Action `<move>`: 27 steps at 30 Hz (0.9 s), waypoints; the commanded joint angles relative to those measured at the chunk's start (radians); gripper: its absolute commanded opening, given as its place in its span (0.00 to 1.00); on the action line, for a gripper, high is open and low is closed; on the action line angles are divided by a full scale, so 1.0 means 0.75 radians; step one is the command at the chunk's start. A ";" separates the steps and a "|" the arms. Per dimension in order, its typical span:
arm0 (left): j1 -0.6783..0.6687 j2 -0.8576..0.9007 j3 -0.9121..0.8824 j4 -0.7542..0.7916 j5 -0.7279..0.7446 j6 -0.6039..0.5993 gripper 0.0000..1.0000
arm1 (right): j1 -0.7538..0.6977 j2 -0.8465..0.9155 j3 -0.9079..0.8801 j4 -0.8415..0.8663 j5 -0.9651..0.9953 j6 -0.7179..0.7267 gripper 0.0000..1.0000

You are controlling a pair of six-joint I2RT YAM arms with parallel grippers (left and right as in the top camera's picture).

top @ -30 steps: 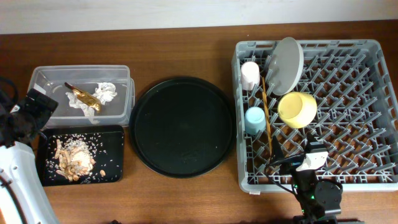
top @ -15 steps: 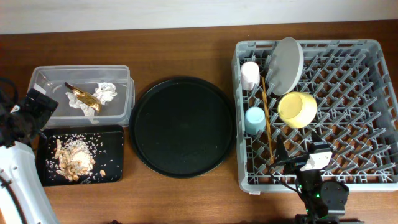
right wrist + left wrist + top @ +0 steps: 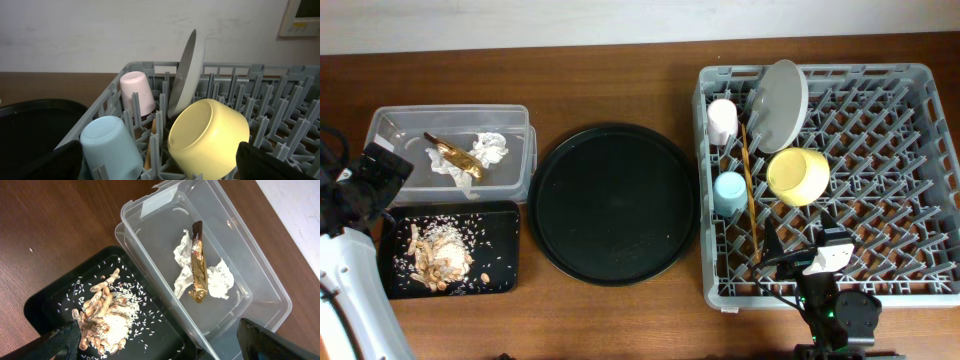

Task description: Sort waste into correct bins and load items into the dishwasher rack

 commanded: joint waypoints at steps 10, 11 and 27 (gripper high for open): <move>-0.345 -0.438 -0.085 -0.002 -0.005 0.003 0.99 | -0.010 -0.015 -0.008 -0.003 -0.027 -0.008 0.98; -0.401 -0.491 -0.119 -0.002 -0.005 0.003 0.99 | -0.010 -0.015 -0.008 -0.003 -0.027 -0.007 0.98; -0.635 -1.655 -1.516 1.151 -0.004 0.003 0.99 | -0.010 -0.015 -0.008 -0.003 -0.027 -0.008 0.98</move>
